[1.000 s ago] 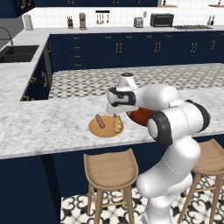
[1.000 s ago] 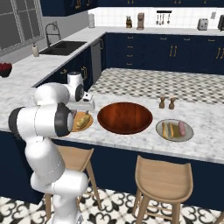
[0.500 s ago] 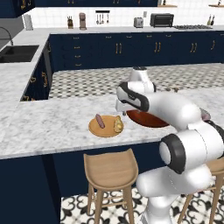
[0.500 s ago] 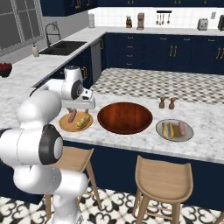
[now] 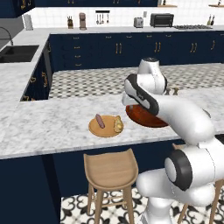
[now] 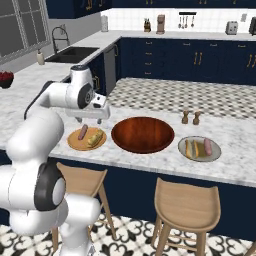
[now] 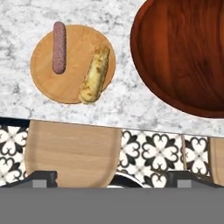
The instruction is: Place one bun and one sausage from the bowl on each plate.
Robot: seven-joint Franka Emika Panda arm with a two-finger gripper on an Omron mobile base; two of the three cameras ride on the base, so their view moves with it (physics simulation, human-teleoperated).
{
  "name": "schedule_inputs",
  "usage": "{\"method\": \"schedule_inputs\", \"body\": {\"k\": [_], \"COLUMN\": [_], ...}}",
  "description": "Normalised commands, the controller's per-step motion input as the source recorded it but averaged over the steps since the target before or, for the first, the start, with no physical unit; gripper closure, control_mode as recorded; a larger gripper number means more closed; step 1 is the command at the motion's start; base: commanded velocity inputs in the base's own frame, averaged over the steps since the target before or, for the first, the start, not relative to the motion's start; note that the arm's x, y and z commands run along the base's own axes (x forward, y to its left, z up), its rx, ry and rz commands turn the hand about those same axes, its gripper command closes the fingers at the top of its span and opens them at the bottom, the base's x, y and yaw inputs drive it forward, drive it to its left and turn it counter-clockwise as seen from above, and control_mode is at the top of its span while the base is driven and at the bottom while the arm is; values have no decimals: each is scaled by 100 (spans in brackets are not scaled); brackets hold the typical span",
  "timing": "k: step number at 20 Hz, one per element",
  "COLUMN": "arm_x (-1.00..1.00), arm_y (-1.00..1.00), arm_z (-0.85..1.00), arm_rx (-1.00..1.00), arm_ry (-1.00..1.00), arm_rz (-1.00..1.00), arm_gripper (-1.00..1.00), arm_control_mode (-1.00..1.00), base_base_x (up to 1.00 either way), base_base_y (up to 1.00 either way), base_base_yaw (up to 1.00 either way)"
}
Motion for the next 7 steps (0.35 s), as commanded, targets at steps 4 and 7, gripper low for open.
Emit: {"method": "schedule_inputs", "body": {"k": [4,7], "arm_x": [-34,-45], "arm_y": [-45,-44], "arm_z": [47,30], "arm_rx": [0,0], "arm_ry": [0,0], "arm_rz": [-2,-2], "arm_gripper": [-100,-100], "arm_control_mode": [-100,-100], "base_base_x": [0,0], "base_base_y": [0,0], "base_base_yaw": [0,0]}}
